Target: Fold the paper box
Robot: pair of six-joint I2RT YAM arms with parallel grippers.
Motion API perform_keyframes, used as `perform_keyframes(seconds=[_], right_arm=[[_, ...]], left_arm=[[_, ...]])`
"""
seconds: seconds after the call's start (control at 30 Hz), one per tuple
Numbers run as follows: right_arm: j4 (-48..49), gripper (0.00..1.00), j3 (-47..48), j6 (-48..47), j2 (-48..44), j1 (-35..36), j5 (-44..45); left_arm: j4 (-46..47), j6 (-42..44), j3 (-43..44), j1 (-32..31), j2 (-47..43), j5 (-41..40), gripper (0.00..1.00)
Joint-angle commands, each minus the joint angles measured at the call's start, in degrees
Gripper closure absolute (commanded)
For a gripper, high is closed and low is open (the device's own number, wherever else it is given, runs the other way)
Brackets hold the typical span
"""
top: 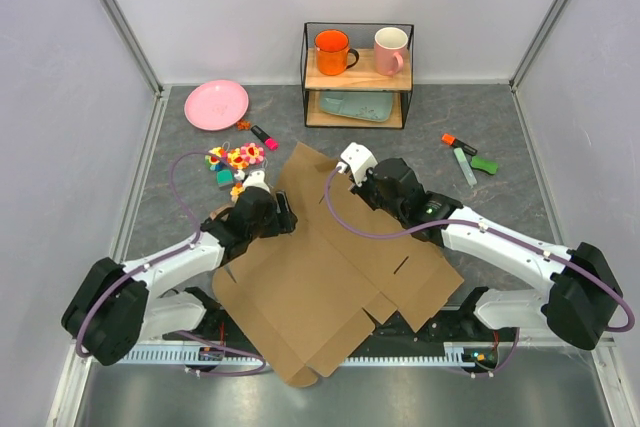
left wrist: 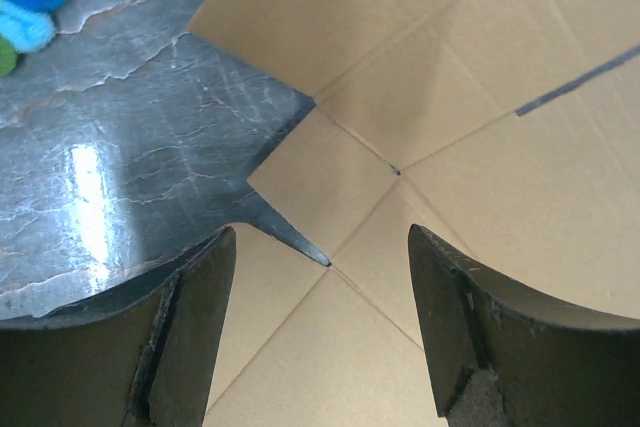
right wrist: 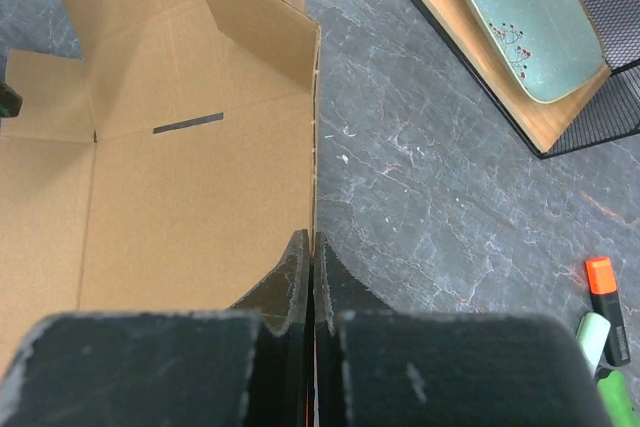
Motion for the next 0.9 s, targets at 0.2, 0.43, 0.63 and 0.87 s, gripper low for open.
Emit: perform_keyframes(seconds=[0.2,0.43,0.63,0.87], right_arm=[[0.44,1.00,1.92,0.81,-1.04,0.32,-2.08],[0.80,1.00,1.74,0.90,-1.48,0.32,-2.43],[1.32,1.00,1.48,1.07,-1.13,0.24,-1.38],[-0.25,1.00,4.02,4.15,2.47,-2.40,-6.38]], left_arm=[[9.44,-4.14,-0.68,5.47,6.88,8.72,0.24],[13.67,-5.46,-1.56,6.44,11.10,12.50,0.27],[18.93,-4.85,-4.19,6.44,9.97,15.84,0.50],[25.17,-5.37,-8.15,6.00,8.21,19.79,0.75]])
